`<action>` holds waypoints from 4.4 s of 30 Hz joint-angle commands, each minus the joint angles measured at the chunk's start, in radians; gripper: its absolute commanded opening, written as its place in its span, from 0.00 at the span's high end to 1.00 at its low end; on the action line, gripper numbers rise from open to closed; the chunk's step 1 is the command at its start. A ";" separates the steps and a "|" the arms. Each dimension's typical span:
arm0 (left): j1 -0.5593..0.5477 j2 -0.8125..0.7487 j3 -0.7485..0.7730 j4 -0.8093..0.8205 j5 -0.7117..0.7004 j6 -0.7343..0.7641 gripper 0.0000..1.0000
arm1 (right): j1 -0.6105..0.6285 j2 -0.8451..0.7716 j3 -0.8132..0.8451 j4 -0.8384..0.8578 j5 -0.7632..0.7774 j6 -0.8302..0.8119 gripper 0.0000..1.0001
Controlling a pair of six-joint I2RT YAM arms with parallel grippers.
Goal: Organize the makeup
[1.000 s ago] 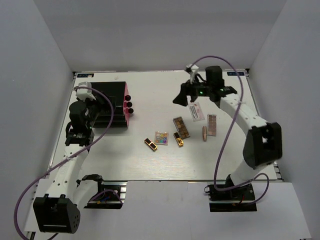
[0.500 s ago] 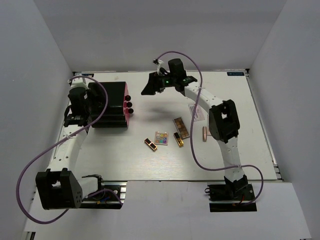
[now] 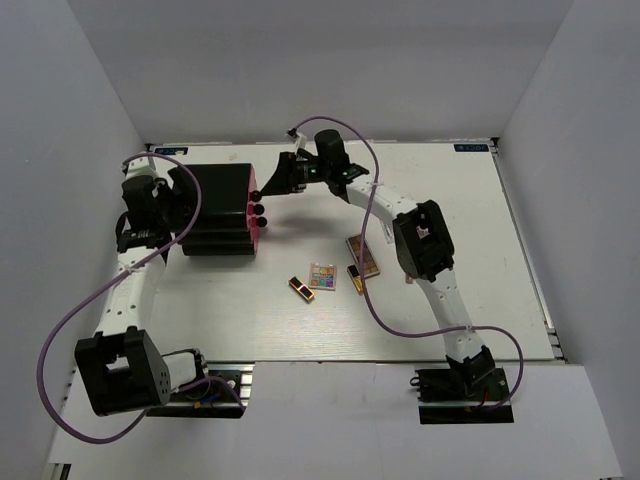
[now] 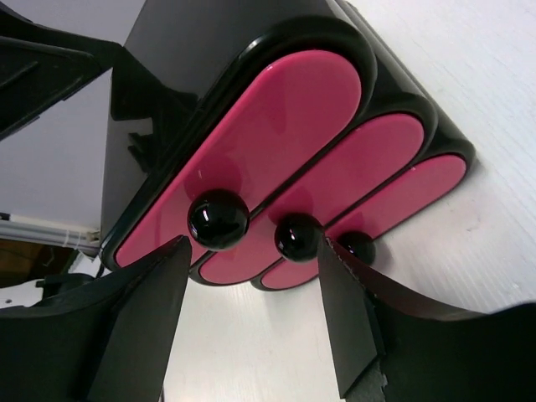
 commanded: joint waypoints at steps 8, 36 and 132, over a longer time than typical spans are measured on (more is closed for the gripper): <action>0.033 0.028 0.017 0.026 0.121 -0.013 0.02 | 0.024 0.035 0.073 0.163 -0.043 0.121 0.33; 0.051 0.044 0.007 0.033 0.179 -0.022 0.02 | 0.054 0.083 0.052 0.258 -0.032 0.161 0.59; -0.702 -0.039 0.069 -0.245 0.461 -0.195 0.24 | -0.321 -1.258 -1.194 -0.159 0.325 -0.598 0.27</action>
